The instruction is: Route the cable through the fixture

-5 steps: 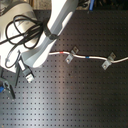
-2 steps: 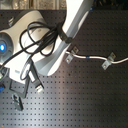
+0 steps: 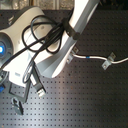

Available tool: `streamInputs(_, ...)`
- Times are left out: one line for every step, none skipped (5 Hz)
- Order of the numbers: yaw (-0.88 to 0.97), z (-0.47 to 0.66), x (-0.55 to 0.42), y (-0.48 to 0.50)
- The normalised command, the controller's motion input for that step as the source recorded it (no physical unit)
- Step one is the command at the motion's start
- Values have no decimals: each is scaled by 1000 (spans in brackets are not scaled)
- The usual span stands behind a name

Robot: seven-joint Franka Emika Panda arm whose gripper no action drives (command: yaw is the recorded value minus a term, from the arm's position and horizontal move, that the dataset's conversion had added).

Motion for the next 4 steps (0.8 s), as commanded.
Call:
streamInputs(429, 640, 45, 183)
streamInputs(429, 633, 68, 172)
streamInputs(409, 555, -49, 41)
streamInputs(314, 141, -205, 132)
